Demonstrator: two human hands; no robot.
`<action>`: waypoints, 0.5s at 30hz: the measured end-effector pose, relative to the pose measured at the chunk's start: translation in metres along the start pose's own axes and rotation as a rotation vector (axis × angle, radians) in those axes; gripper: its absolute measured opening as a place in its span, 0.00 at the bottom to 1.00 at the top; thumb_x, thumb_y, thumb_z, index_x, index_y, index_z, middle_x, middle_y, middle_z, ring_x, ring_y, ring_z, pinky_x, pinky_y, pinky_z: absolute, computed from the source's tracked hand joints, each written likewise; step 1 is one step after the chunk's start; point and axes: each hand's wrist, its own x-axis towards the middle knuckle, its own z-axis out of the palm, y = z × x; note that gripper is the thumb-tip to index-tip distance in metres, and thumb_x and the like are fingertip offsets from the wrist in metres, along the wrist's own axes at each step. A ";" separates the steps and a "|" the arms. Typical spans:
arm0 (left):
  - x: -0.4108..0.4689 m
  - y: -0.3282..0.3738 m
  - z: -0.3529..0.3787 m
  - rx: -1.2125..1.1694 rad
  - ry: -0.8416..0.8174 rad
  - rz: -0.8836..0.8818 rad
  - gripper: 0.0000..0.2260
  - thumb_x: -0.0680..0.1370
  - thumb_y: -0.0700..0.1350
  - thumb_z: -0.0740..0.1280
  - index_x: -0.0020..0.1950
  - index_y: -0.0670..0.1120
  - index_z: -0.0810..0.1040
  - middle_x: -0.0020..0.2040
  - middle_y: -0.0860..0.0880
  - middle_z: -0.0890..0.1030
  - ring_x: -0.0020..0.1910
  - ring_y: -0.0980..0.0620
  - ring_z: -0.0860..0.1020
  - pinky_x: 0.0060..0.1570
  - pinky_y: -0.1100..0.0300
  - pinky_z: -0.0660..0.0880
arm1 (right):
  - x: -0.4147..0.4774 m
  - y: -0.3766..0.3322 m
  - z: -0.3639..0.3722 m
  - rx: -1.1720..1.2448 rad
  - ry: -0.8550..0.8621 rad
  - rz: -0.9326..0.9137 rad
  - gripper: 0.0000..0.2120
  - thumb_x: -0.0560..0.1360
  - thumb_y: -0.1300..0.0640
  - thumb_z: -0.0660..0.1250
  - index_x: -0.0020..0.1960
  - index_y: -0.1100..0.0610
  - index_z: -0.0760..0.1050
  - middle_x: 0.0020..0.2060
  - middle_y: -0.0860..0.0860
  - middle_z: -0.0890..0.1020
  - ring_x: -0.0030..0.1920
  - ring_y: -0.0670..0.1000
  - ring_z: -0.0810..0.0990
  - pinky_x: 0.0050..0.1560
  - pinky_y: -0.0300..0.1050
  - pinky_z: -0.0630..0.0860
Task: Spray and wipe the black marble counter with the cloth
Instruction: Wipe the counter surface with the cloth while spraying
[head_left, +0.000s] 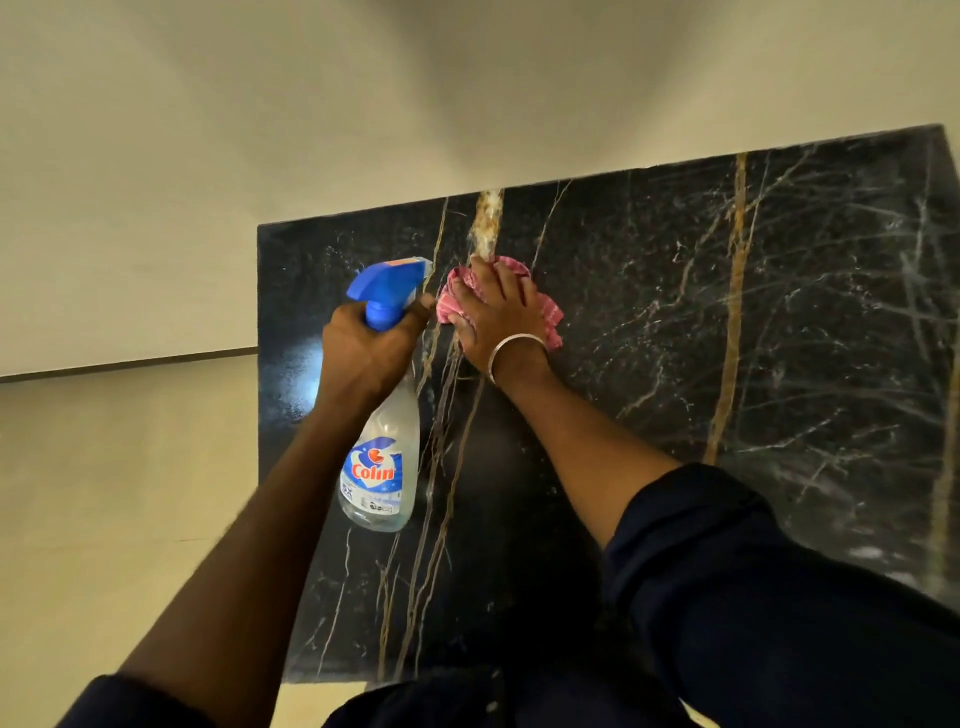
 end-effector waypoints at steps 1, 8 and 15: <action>-0.001 0.001 0.001 -0.004 -0.016 0.003 0.26 0.70 0.64 0.67 0.48 0.41 0.78 0.39 0.39 0.81 0.35 0.41 0.79 0.42 0.43 0.80 | -0.003 0.012 -0.002 -0.002 0.002 0.014 0.27 0.80 0.45 0.57 0.77 0.50 0.62 0.78 0.54 0.59 0.77 0.61 0.57 0.75 0.62 0.56; 0.001 0.013 0.015 -0.013 -0.023 0.046 0.19 0.76 0.56 0.69 0.49 0.38 0.78 0.42 0.37 0.82 0.35 0.48 0.78 0.43 0.50 0.79 | -0.032 0.138 -0.027 0.014 0.133 0.377 0.27 0.82 0.47 0.51 0.80 0.52 0.55 0.80 0.53 0.54 0.79 0.62 0.47 0.77 0.63 0.45; -0.006 0.009 0.023 -0.026 -0.037 0.052 0.19 0.76 0.56 0.69 0.49 0.39 0.79 0.42 0.38 0.82 0.36 0.49 0.78 0.42 0.53 0.78 | -0.032 0.143 -0.026 0.042 0.152 0.567 0.27 0.82 0.49 0.54 0.80 0.51 0.53 0.80 0.54 0.54 0.79 0.61 0.50 0.77 0.62 0.47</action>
